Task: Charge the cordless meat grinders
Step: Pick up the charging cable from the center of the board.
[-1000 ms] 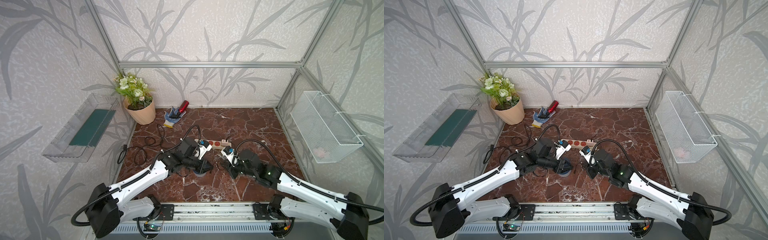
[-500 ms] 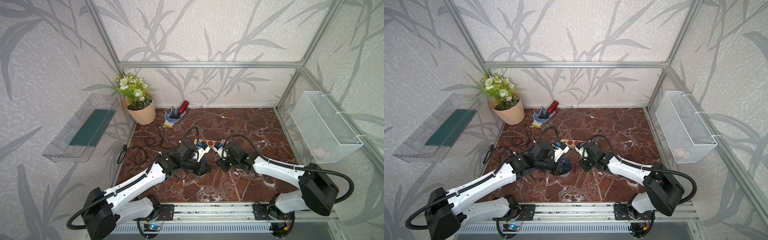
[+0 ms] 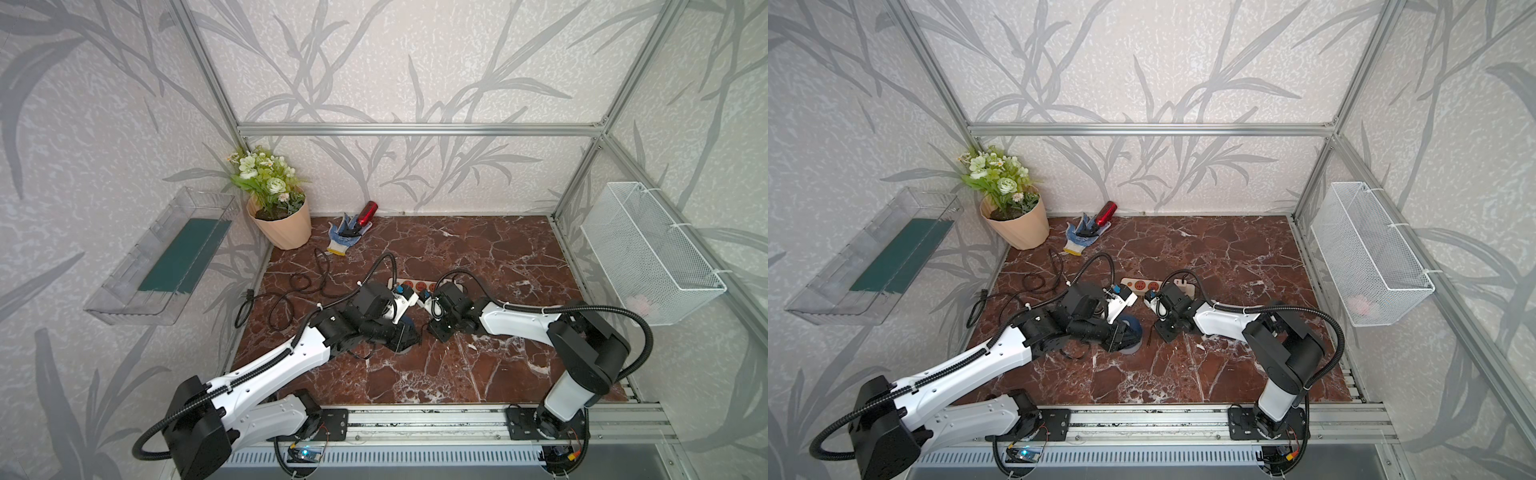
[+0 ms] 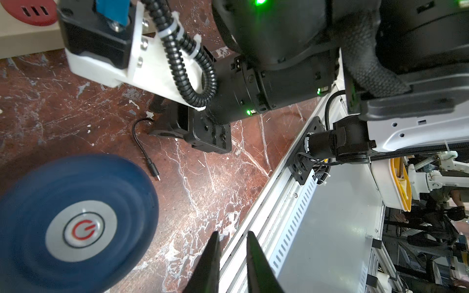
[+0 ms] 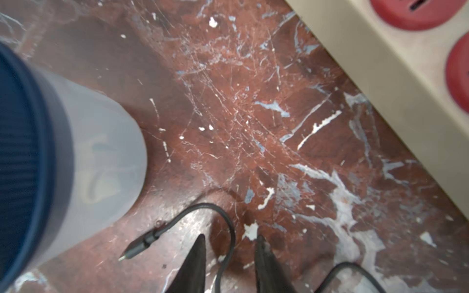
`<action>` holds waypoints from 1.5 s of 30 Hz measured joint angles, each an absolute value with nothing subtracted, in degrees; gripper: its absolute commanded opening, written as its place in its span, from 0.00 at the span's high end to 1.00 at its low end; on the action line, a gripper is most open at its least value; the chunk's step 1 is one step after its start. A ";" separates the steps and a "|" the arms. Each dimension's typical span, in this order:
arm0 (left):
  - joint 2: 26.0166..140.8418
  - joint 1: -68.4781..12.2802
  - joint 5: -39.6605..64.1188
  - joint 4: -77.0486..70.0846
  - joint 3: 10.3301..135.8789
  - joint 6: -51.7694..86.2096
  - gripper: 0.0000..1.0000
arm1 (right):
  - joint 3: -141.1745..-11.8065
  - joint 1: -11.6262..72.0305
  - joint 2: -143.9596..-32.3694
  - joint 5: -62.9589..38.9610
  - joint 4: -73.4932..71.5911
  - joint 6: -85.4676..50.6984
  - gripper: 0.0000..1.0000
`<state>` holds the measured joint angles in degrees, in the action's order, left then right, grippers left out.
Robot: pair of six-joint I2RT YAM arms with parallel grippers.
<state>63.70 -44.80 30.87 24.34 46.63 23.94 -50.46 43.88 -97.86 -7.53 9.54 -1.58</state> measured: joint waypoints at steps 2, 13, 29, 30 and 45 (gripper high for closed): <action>63.72 -44.80 30.61 24.88 46.63 23.81 0.78 | -51.64 43.88 -99.18 -7.33 9.43 -1.23 0.71; 63.72 -44.80 28.95 25.93 46.63 23.55 0.78 | -51.92 45.58 -100.20 -7.64 7.70 -1.43 1.00; 59.35 -44.34 26.57 24.71 46.24 27.31 0.61 | -47.05 45.74 -76.23 -1.83 12.01 -2.63 0.99; 59.31 -43.94 26.98 23.51 45.67 28.45 0.58 | -46.44 45.74 -74.32 -1.45 11.97 -3.14 0.98; 60.01 -34.46 33.06 -6.87 33.39 55.75 0.51 | -39.33 45.74 -55.99 0.58 6.20 -7.79 0.94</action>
